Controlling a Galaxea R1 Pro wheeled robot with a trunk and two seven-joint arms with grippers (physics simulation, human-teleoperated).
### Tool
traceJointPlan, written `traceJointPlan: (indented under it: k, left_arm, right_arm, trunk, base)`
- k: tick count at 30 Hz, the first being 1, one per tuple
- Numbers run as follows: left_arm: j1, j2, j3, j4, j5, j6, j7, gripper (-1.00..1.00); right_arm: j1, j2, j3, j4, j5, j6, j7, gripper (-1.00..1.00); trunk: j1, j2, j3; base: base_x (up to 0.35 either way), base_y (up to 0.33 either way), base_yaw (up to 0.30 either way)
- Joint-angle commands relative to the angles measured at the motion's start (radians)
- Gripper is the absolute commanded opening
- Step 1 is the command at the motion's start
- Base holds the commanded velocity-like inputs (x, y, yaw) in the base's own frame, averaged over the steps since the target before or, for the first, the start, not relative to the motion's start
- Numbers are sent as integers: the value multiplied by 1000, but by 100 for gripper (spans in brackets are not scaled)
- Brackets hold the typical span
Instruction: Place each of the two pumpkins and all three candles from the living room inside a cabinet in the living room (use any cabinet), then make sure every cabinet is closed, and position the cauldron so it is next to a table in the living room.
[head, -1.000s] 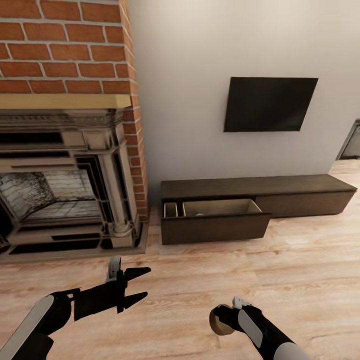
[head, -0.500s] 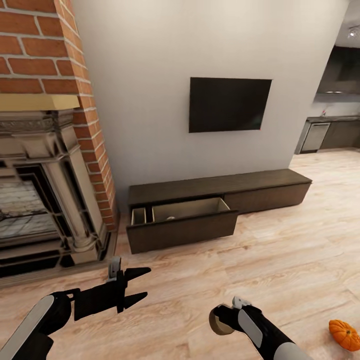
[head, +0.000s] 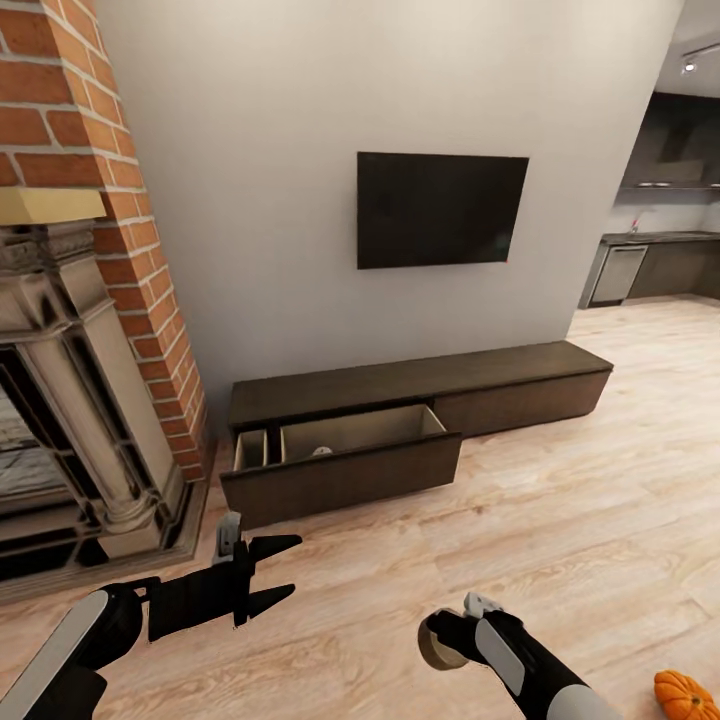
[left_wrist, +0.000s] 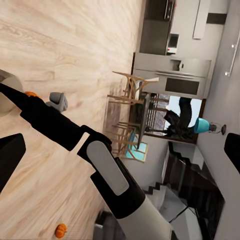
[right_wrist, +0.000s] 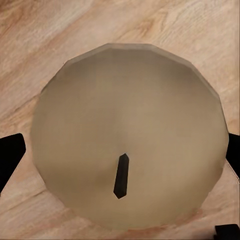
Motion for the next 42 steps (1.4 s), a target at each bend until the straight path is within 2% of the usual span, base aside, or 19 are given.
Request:
traceJointPlan:
  k: [1, 14, 30, 42]
  left_arm:
    - [-1, 1, -1, -1, 10, 0, 10, 100]
    - [-1, 1, -1, -1, 8, 0, 10, 100]
    - [-1, 0, -3, -1, 7, 0, 10, 100]
    - [-1, -2, -4, -1, 8, 0, 9, 100]
  right_arm:
    - [-1, -1, 8, -3, -11, 3, -9, -100]
    - [0, 0, 9, -3, -9, 3, -11, -100]
    - [0, 1, 9, -4, -7, 4, -4, -100]
    - [-1, 2, 9, -6, -5, 4, -4, -100]
  trunk:
    - [1, -1, -1]
    - [1, -1, -3]
    - [1, -1, -13]
    - [1, -1, -26]
  base:
    - [318, -115, -1]
    - [304, -173, 145]
    - [278, -216, 15]
    - [202, -186, 178]
